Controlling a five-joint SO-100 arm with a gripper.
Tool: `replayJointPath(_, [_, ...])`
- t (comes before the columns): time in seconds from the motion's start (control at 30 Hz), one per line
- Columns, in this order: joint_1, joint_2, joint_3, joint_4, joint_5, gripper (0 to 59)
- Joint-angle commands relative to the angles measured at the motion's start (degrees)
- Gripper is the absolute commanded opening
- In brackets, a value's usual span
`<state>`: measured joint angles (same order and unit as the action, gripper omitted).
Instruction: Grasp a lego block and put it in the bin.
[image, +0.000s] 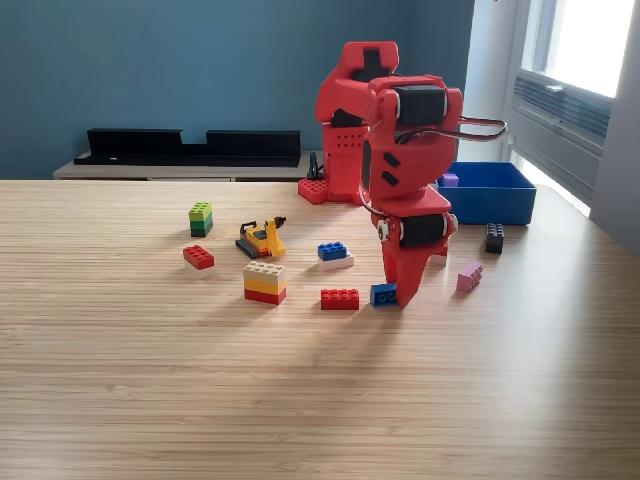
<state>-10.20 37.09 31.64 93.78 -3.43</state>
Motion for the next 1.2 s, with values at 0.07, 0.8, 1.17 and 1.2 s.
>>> replayJointPath(0.07, [-3.78, 16.52, 5.62, 1.85, -2.37, 0.0])
replayJointPath(0.8, [-46.23, 53.88, 42.10, 5.54, -8.44, 0.1])
replayJointPath(1.17, [-67.59, 53.88, 49.04, 5.98, -8.61, 0.1])
replayJointPath(1.2, [-67.85, 53.88, 48.87, 5.98, -8.79, 0.1])
